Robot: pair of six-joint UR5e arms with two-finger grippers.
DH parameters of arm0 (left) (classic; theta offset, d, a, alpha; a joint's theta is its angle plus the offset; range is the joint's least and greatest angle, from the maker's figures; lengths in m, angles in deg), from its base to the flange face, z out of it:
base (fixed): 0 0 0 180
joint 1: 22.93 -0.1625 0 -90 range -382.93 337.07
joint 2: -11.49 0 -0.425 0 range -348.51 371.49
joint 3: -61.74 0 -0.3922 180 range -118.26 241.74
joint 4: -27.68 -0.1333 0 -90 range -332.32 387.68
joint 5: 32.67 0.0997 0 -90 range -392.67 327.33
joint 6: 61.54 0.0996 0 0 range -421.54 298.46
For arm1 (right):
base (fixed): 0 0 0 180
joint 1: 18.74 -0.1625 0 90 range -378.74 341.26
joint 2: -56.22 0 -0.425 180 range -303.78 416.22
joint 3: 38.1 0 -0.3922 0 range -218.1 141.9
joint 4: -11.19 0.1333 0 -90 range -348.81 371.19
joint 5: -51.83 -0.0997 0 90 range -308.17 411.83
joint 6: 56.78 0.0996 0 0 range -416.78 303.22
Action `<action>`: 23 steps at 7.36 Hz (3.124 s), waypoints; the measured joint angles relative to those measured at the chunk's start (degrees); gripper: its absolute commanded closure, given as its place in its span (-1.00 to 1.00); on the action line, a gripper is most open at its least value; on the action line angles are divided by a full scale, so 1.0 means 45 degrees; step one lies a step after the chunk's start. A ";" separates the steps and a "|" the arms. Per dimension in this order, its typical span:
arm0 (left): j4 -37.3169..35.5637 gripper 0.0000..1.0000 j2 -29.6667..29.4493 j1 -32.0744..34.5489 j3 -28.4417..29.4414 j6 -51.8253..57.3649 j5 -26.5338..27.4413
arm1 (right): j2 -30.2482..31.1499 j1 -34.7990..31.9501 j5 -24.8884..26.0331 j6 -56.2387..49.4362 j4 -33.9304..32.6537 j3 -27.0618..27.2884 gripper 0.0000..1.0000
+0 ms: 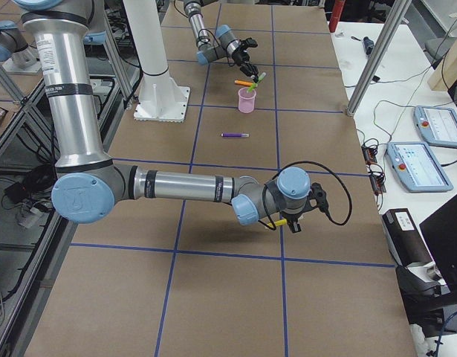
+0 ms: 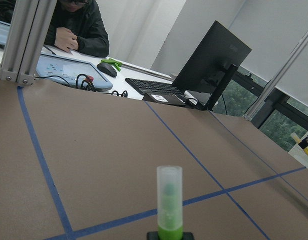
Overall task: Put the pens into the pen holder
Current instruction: 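Lower the green highlighter into the cup and open the left gripper, then move the left gripper to the orange highlighter while the right gripper lifts the yellow highlighter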
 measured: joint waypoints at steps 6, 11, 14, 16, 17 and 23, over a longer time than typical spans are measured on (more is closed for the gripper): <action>-0.0144 -0.10 -0.0225 -0.0315 -0.0483 -0.0069 -0.0293 | -0.0764 0.0005 -0.0313 0.0700 0.0007 0.0717 1.00; -0.5103 -0.40 -0.0121 0.1822 -0.2548 -0.1415 -0.3904 | -0.1442 0.0114 -0.0323 0.2074 0.0020 0.2539 1.00; -1.1586 -0.40 -0.0079 0.2816 -0.4951 -0.1691 -0.6542 | -0.1904 0.0754 0.0231 0.3411 0.0824 0.3548 1.00; -1.4305 -0.41 -0.0099 0.2982 -0.5515 -0.1544 -0.7286 | -0.1867 0.1975 0.1776 0.6473 0.3510 0.3707 1.00; -1.5211 -0.41 -0.0106 0.3004 -0.5556 -0.1369 -0.7480 | -0.1818 0.2708 0.2615 0.7943 0.4798 0.3735 1.00; -1.6832 -0.40 -0.0161 0.2915 -0.3750 0.0038 -0.7739 | -0.1768 0.6794 0.6826 0.9689 0.8156 0.3788 1.00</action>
